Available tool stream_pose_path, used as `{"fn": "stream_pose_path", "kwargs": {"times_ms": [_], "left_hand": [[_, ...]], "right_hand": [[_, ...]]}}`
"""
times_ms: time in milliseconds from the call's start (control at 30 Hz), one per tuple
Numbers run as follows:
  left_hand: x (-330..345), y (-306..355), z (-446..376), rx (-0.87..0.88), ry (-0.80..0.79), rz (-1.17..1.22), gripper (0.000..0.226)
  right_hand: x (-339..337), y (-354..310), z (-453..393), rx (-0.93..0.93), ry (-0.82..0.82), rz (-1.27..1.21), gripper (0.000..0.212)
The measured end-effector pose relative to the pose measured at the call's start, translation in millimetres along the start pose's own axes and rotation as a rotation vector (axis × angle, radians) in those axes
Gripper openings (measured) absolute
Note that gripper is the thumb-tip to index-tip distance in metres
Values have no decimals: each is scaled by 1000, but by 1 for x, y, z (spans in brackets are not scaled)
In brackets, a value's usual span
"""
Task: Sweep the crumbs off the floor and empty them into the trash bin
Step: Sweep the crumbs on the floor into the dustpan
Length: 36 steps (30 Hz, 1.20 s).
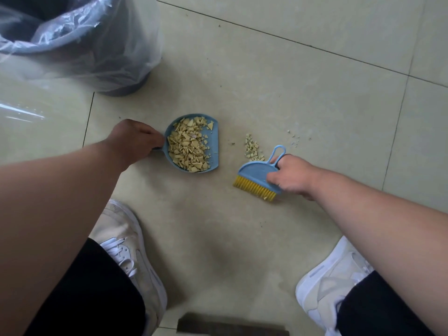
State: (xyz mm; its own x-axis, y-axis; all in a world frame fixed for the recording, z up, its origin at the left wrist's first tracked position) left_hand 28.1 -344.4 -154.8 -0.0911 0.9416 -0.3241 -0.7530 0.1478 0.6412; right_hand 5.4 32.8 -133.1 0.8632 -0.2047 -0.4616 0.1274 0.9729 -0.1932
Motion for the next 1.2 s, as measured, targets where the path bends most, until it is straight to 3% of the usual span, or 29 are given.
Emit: {"fn": "stream_pose_path", "kwargs": {"times_ms": [167,333,500,600,700,933,1200], "left_hand": [[4,2,-1,8,-5,-39,5],[16,9,-2,22,-26,-60,10],[19,15,-4,48,-32,-83,6],[19,14,-3,66,-47,-123,7],[20,15,-1,81,-59,-156,5],[32,26,1,186,-92,-286,11],[49,23,7,167,-135,-283,15]], "right_hand": [[-17,-5,-6,-39,175,43,12],[-50,2,-16,28,358,-57,21],[-81,28,-16,114,336,-470,6],[-107,59,-3,247,605,-618,12],[-113,84,18,416,778,-449,30],[-66,59,16,303,688,-150,19],[-16,-13,10,109,687,-122,21]]}}
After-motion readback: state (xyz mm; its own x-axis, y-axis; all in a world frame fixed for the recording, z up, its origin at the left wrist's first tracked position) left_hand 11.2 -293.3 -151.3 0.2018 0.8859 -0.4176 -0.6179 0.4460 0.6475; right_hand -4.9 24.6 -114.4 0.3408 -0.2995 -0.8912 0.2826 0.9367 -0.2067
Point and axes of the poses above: each hand's wrist, its own z-axis away from the middle knuckle, its own x-axis out of the palm, y = z × x, the point moved 5 cm from there along -z, towards the middle knuckle, and after that the axes turned 14 degrees about z, right-handed, at the moved point
